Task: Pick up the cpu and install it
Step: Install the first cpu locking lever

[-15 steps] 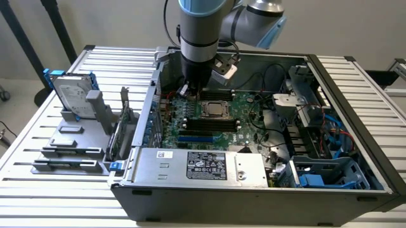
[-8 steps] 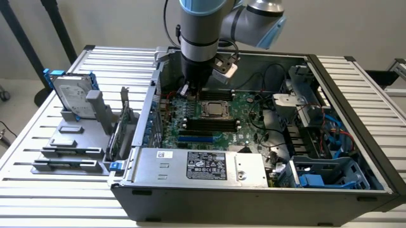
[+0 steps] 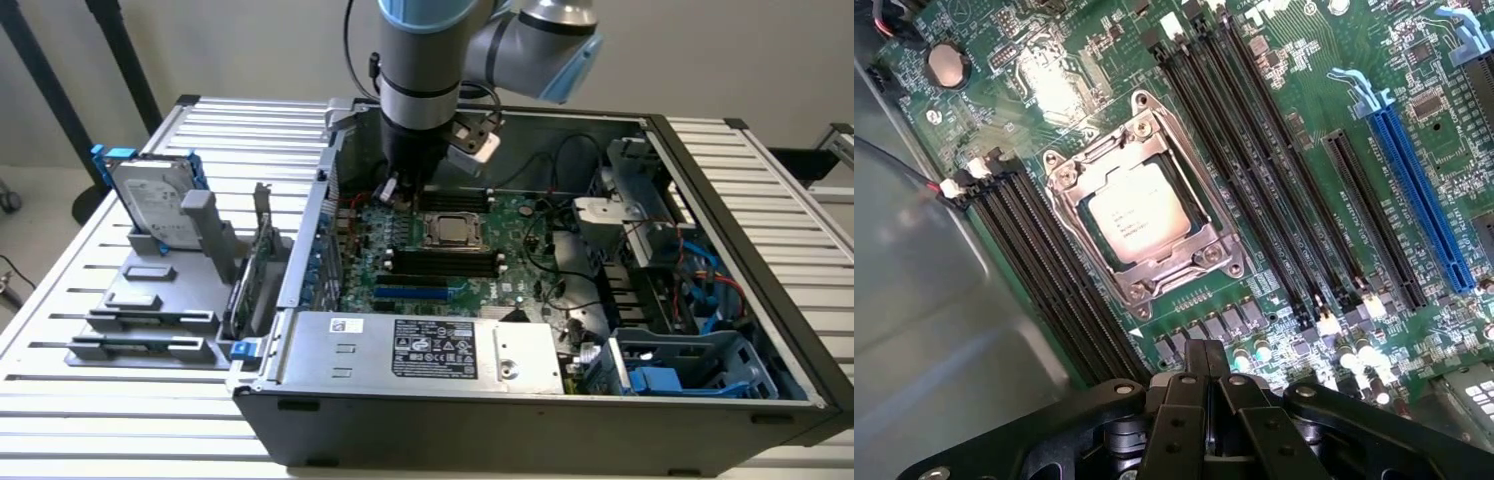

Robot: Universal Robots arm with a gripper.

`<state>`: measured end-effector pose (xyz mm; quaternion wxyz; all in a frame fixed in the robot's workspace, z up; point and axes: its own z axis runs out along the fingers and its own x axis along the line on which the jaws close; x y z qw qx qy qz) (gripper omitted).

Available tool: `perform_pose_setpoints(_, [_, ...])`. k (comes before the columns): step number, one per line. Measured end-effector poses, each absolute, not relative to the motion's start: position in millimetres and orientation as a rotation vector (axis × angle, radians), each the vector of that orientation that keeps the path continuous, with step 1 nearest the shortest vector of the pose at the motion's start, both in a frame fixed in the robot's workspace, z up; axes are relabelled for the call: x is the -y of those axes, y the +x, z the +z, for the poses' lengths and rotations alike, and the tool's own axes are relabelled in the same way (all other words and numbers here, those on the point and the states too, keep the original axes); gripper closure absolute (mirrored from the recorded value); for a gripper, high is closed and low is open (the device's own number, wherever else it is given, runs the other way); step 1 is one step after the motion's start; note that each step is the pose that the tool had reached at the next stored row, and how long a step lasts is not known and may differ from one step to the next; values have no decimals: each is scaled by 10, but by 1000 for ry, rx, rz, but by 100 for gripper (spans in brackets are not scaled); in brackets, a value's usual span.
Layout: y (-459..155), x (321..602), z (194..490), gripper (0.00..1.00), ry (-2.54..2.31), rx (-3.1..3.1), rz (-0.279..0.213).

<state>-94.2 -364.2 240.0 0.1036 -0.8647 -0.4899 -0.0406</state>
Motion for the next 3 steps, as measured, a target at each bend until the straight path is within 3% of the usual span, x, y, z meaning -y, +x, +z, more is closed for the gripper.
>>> perform_pose_setpoints(3, [-942,3642,2400,89,-2543,1458,-118])
